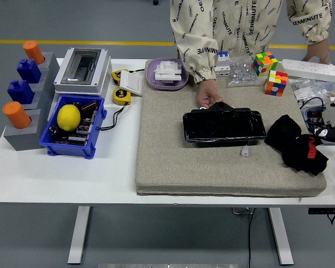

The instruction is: Pick the rag up,wipe the panel,place it on the desk

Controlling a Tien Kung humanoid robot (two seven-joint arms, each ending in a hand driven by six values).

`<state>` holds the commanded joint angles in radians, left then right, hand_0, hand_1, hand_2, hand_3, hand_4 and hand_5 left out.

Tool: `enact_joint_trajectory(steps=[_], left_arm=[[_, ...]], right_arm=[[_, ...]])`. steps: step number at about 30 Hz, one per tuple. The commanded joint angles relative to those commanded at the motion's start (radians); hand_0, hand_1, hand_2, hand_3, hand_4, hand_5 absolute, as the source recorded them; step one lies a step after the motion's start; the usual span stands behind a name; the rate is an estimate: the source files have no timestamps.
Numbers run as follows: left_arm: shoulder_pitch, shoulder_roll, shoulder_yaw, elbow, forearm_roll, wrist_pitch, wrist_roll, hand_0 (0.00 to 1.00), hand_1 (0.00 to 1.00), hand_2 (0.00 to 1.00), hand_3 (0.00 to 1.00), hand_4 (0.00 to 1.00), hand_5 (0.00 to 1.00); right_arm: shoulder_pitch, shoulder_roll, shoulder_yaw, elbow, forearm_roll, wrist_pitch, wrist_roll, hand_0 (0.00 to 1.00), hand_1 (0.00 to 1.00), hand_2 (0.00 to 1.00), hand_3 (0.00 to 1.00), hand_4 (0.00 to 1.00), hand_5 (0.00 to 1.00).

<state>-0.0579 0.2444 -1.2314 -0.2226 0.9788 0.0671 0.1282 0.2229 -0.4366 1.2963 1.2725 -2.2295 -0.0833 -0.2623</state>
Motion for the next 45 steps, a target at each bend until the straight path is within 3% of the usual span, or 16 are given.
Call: enact_joint_trajectory(steps=[13, 25, 45], left_arm=[[0.003, 0.002, -0.002, 0.002, 0.002, 0.001, 0.000, 0.651, 0.663, 0.695, 0.580, 0.678, 0.445], [0.002, 0.002, 0.002, 0.002, 0.000, 0.000, 0.000, 0.651, 0.663, 0.696, 0.580, 0.677, 0.443], [0.010, 0.008, 0.020, 0.005, -0.013, -0.001, 0.001, 0.651, 0.662, 0.695, 0.580, 0.677, 0.443]], right_arm=[[0.024, 0.033, -0.054, 0.033, 0.265, 0.006, -0.144, 0.768, 0.700, 0.770, 0.788, 0.998, 0.759], [0.051, 0.079, -0.102, -0.068, 0.206, -0.031, -0.117, 0.765, 0.700, 0.766, 0.782, 0.998, 0.750], [0.052, 0.128, -0.137, -0.085, 0.189, -0.017, -0.125, 0.755, 0.690, 0.763, 0.776, 0.998, 0.772]])
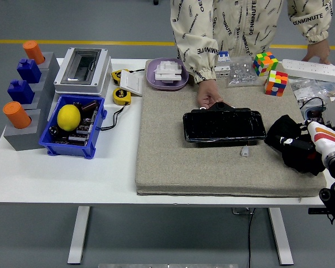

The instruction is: Pick the rag up,wipe the panel,place it on the desk

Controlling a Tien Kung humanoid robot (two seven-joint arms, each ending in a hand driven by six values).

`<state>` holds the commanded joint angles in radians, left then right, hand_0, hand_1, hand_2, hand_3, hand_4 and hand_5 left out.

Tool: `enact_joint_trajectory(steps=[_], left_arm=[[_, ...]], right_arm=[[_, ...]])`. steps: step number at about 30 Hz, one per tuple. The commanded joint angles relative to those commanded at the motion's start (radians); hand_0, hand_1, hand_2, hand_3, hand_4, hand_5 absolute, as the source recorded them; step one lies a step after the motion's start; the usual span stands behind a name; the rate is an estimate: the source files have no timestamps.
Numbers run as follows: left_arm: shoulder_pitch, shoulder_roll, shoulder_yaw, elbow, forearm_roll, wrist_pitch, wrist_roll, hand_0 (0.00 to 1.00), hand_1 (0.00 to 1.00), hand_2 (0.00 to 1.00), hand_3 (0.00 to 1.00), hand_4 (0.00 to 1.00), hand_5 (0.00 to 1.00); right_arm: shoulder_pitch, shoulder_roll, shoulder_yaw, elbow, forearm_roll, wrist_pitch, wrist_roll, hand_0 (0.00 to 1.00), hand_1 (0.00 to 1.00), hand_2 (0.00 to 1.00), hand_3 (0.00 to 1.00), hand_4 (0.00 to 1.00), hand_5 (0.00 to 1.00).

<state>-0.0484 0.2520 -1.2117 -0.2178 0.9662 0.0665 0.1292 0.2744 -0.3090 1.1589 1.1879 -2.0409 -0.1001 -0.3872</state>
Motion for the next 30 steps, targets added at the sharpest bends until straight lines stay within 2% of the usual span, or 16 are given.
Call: enact_joint_trajectory(steps=[8, 9, 14, 15, 20, 21, 26, 27, 30], left_arm=[[-0.003, 0.003, 0.001, -0.001, 0.002, 0.000, -0.001, 0.651, 0.663, 0.695, 0.580, 0.677, 0.442], [-0.003, 0.003, 0.000, -0.001, 0.002, 0.000, -0.001, 0.652, 0.663, 0.695, 0.580, 0.678, 0.444], [-0.003, 0.001, -0.002, -0.001, 0.001, 0.000, -0.001, 0.652, 0.663, 0.695, 0.580, 0.678, 0.444], [-0.003, 0.001, -0.002, -0.001, 0.001, 0.000, -0.001, 0.652, 0.663, 0.695, 0.580, 0.678, 0.443], [-0.003, -0.002, -0.003, -0.001, 0.000, 0.000, 0.000, 0.652, 0.663, 0.695, 0.580, 0.678, 0.443], [-0.004, -0.002, -0.004, -0.001, 0.001, 0.000, 0.000, 0.651, 0.663, 0.695, 0.580, 0.677, 0.443], [-0.004, -0.004, -0.004, -0.001, 0.000, 0.000, 0.000, 0.651, 0.663, 0.695, 0.580, 0.677, 0.443], [-0.004, -0.004, -0.004, -0.001, 0.000, 0.000, 0.000, 0.652, 0.660, 0.695, 0.580, 0.677, 0.442], [-0.004, -0.005, -0.002, -0.001, -0.002, -0.001, 0.000, 0.652, 0.660, 0.695, 0.580, 0.677, 0.442]], right_arm=[[0.010, 0.007, -0.011, -0.026, -0.011, -0.015, -0.001, 0.746, 0.687, 0.760, 0.773, 0.998, 0.750], [0.013, 0.008, -0.014, -0.030, -0.014, -0.020, 0.000, 0.703, 0.659, 0.733, 0.756, 0.998, 0.697], [0.022, 0.015, -0.023, -0.050, -0.026, -0.046, 0.003, 0.703, 0.659, 0.733, 0.756, 0.998, 0.697], [0.024, 0.017, -0.025, -0.056, -0.028, -0.051, 0.005, 0.638, 0.615, 0.688, 0.713, 0.998, 0.634], [0.030, 0.029, -0.031, -0.083, -0.036, -0.080, 0.013, 0.638, 0.615, 0.688, 0.713, 0.998, 0.634], [0.031, 0.030, -0.033, -0.087, -0.038, -0.086, 0.014, 0.601, 0.593, 0.662, 0.677, 0.998, 0.587], [0.035, 0.038, -0.038, -0.107, -0.045, -0.113, 0.015, 0.601, 0.593, 0.662, 0.677, 0.998, 0.587], [0.036, 0.039, -0.038, -0.109, -0.046, -0.117, 0.016, 0.550, 0.559, 0.622, 0.602, 0.998, 0.545], [0.039, 0.042, -0.040, -0.119, -0.050, -0.134, 0.019, 0.550, 0.559, 0.622, 0.602, 0.998, 0.545]])
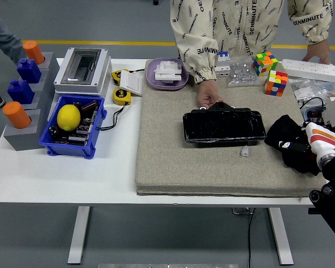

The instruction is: Pick the rag up,wipe the panel,place it on the desk

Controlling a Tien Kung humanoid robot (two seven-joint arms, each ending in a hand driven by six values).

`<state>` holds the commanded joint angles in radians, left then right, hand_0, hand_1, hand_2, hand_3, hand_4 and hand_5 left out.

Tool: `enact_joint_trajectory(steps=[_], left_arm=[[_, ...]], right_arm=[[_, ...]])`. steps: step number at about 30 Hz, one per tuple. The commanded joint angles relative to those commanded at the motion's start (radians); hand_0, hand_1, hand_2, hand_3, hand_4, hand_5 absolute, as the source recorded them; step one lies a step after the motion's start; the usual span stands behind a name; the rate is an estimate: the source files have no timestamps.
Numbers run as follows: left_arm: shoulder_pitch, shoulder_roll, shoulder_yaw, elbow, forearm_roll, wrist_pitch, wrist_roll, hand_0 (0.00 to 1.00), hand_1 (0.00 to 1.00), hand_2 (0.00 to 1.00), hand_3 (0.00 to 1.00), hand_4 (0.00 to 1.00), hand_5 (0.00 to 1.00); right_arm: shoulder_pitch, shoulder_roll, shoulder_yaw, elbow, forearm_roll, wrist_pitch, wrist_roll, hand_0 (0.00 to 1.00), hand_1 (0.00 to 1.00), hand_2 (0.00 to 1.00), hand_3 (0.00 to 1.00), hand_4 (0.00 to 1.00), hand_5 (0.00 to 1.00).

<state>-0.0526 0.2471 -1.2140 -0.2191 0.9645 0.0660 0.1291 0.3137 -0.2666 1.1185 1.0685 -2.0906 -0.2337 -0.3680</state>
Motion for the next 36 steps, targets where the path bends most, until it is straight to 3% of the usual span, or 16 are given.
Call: enact_joint_trajectory(steps=[2, 3, 14, 15, 20, 21, 36], left_arm=[[-0.001, 0.000, 0.000, -0.001, 0.000, 0.000, 0.000, 0.652, 0.660, 0.695, 0.580, 0.677, 0.442], [-0.001, 0.000, 0.000, -0.001, 0.000, 0.000, 0.000, 0.651, 0.661, 0.695, 0.580, 0.677, 0.443], [-0.001, -0.001, -0.001, 0.000, 0.000, 0.000, 0.000, 0.651, 0.662, 0.695, 0.580, 0.677, 0.443], [-0.001, -0.002, -0.001, 0.000, 0.000, 0.000, 0.000, 0.651, 0.661, 0.695, 0.580, 0.677, 0.443], [0.000, -0.002, -0.003, 0.000, 0.002, 0.000, 0.000, 0.651, 0.661, 0.695, 0.580, 0.677, 0.443], [0.000, -0.002, -0.003, 0.000, 0.002, 0.000, 0.000, 0.652, 0.661, 0.695, 0.581, 0.677, 0.443], [-0.001, 0.000, -0.006, 0.000, 0.005, 0.000, 0.000, 0.650, 0.661, 0.696, 0.580, 0.677, 0.444]], right_arm=[[0.002, 0.003, -0.001, -0.008, -0.003, -0.013, 0.002, 0.550, 0.559, 0.622, 0.602, 0.998, 0.545], [0.003, 0.004, -0.002, -0.012, -0.004, -0.018, 0.002, 0.523, 0.539, 0.595, 0.549, 0.998, 0.513], [0.006, 0.011, -0.011, -0.025, -0.022, -0.069, -0.003, 0.504, 0.514, 0.548, 0.524, 0.998, 0.465], [0.006, 0.010, -0.011, -0.025, -0.024, -0.071, -0.004, 0.460, 0.481, 0.530, 0.516, 0.978, 0.416], [0.007, 0.008, -0.009, -0.025, -0.032, -0.079, -0.011, 0.460, 0.481, 0.530, 0.516, 0.978, 0.416], [0.007, 0.008, -0.009, -0.024, -0.034, -0.081, -0.013, 0.419, 0.461, 0.520, 0.518, 0.942, 0.397], [0.009, -0.005, 0.002, 0.009, -0.037, -0.081, -0.033, 0.388, 0.452, 0.520, 0.520, 0.916, 0.355]])
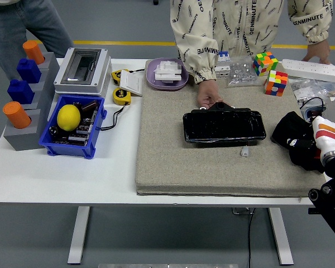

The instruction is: Pick the rag up,wipe the panel,place it on the desk

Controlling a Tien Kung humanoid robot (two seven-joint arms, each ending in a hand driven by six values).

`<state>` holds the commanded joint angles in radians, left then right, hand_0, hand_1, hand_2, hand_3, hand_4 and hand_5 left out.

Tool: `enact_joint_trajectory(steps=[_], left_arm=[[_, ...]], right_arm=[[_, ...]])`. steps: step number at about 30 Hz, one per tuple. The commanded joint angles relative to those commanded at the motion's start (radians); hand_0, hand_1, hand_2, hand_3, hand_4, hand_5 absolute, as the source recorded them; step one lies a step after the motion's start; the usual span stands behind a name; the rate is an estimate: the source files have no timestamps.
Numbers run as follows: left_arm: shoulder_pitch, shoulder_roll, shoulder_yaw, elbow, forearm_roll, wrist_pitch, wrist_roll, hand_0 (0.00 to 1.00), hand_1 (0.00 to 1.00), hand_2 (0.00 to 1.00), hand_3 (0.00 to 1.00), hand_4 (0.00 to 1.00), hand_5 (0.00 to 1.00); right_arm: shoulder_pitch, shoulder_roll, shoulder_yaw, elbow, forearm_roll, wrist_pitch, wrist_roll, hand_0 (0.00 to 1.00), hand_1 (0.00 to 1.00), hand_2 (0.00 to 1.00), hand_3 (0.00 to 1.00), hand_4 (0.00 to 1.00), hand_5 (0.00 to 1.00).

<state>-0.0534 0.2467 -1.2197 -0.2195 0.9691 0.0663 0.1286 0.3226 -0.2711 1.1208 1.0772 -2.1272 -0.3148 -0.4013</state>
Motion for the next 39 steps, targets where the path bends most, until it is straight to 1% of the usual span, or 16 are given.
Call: enact_joint_trajectory(steps=[2, 3, 13, 18, 22, 26, 33, 39], left_arm=[[0.001, 0.000, 0.000, 0.000, 0.000, 0.000, 0.000, 0.650, 0.661, 0.696, 0.580, 0.677, 0.444], [0.001, 0.000, 0.001, 0.000, 0.000, 0.000, 0.000, 0.651, 0.661, 0.695, 0.580, 0.677, 0.443], [0.002, 0.003, 0.005, 0.000, -0.001, 0.000, 0.000, 0.651, 0.661, 0.695, 0.580, 0.677, 0.443], [0.003, 0.003, 0.006, 0.000, -0.001, 0.000, 0.000, 0.651, 0.661, 0.696, 0.580, 0.677, 0.443], [0.001, 0.003, 0.010, -0.001, -0.002, 0.000, 0.001, 0.651, 0.663, 0.696, 0.580, 0.677, 0.442], [-0.003, 0.002, 0.010, -0.004, -0.002, 0.000, 0.000, 0.651, 0.663, 0.696, 0.580, 0.677, 0.442], [-0.004, 0.002, 0.008, 0.000, -0.002, 0.001, 0.001, 0.650, 0.662, 0.695, 0.580, 0.677, 0.442], [-0.009, -0.001, 0.011, 0.000, -0.006, 0.000, 0.001, 0.651, 0.663, 0.695, 0.580, 0.677, 0.443]], right_arm=[[0.002, -0.002, 0.000, 0.007, 0.000, 0.000, -0.003, 0.388, 0.452, 0.520, 0.520, 0.916, 0.355], [0.003, -0.003, 0.000, 0.012, 0.000, -0.001, -0.004, 0.382, 0.452, 0.520, 0.525, 0.922, 0.340], [0.008, -0.009, -0.003, 0.040, 0.004, 0.000, -0.013, 0.379, 0.451, 0.520, 0.526, 0.926, 0.334], [0.010, -0.016, -0.020, 0.083, 0.031, 0.001, -0.026, 0.379, 0.452, 0.520, 0.528, 0.930, 0.330], [0.026, -0.015, -0.035, 0.115, 0.046, 0.000, -0.033, 0.379, 0.451, 0.520, 0.527, 0.932, 0.329], [0.054, -0.008, -0.045, 0.111, 0.051, 0.000, -0.035, 0.379, 0.451, 0.520, 0.527, 0.932, 0.329], [0.111, 0.011, -0.069, 0.078, 0.049, 0.000, -0.035, 0.379, 0.452, 0.521, 0.528, 0.935, 0.327], [0.118, 0.024, -0.087, 0.070, 0.058, 0.002, -0.034, 0.378, 0.451, 0.520, 0.528, 0.936, 0.327]])
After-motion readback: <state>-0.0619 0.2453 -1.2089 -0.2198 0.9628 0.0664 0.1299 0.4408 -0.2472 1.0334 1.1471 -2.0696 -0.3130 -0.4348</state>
